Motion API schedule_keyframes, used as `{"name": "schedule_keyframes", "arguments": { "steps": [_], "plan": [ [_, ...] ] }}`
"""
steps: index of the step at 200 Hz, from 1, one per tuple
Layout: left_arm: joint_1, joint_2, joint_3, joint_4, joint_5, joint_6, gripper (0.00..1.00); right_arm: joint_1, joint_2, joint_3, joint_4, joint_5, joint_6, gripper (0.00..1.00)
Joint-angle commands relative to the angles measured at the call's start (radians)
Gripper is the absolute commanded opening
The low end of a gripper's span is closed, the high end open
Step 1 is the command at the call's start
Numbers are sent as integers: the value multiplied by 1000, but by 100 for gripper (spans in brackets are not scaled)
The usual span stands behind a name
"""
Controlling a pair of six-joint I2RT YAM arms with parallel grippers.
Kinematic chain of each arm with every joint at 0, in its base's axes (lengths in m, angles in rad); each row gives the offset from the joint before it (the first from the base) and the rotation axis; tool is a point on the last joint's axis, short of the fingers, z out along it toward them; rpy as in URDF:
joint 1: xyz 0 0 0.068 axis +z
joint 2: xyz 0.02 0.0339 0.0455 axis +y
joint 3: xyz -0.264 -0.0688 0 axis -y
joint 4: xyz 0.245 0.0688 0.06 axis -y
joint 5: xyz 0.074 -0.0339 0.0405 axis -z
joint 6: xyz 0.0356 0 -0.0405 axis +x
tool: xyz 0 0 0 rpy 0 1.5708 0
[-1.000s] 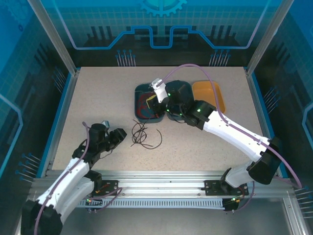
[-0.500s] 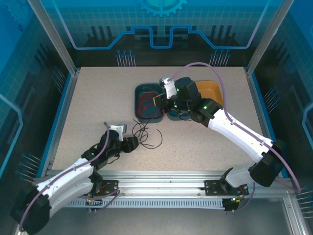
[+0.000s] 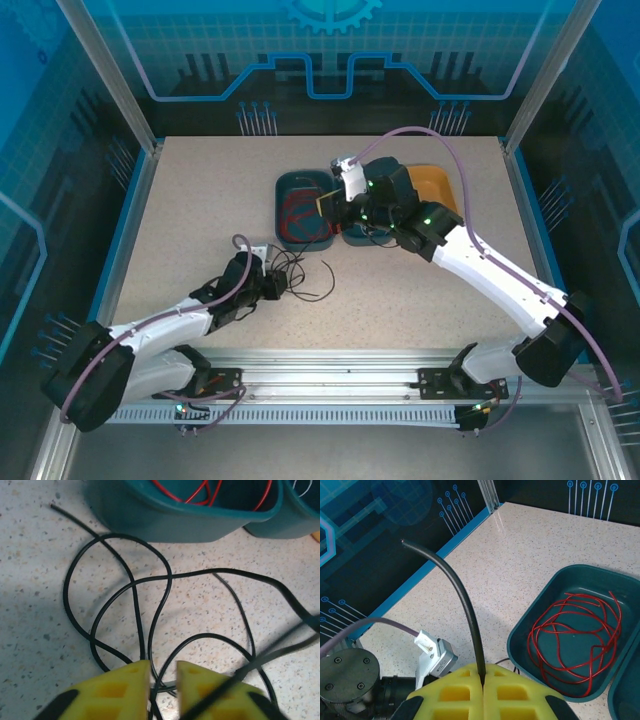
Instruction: Untangle the cables
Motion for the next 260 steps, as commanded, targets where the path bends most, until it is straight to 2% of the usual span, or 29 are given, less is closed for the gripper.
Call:
{"name": "schedule_keyframes", "arguments": {
  "steps": [1,17,64,81,157,223,260],
  "plan": [
    [-8,-20,40,8,-3,-28,11,-20,-55,20,-28,30,-33,0],
    [-7,-65,41,-39,-57,-66,0,-27,-76,31,-58,52,-56,0],
    [-2,-224,61,-314,-229,-153,0,-61,-143,61,-134,143,-113,0],
    [15,-278,49,-391,-253,-189,0,-72,-166,75,-153,171,-131,0],
    [182,-468,-49,-529,-224,-300,0,-104,-215,163,-268,329,-218,0],
    [245,-469,-51,-564,-209,-310,0,-130,-238,210,-329,493,-289,0],
    [278,-473,-40,-617,-219,-317,0,-152,-243,234,-362,648,-325,0]
  ]
}}
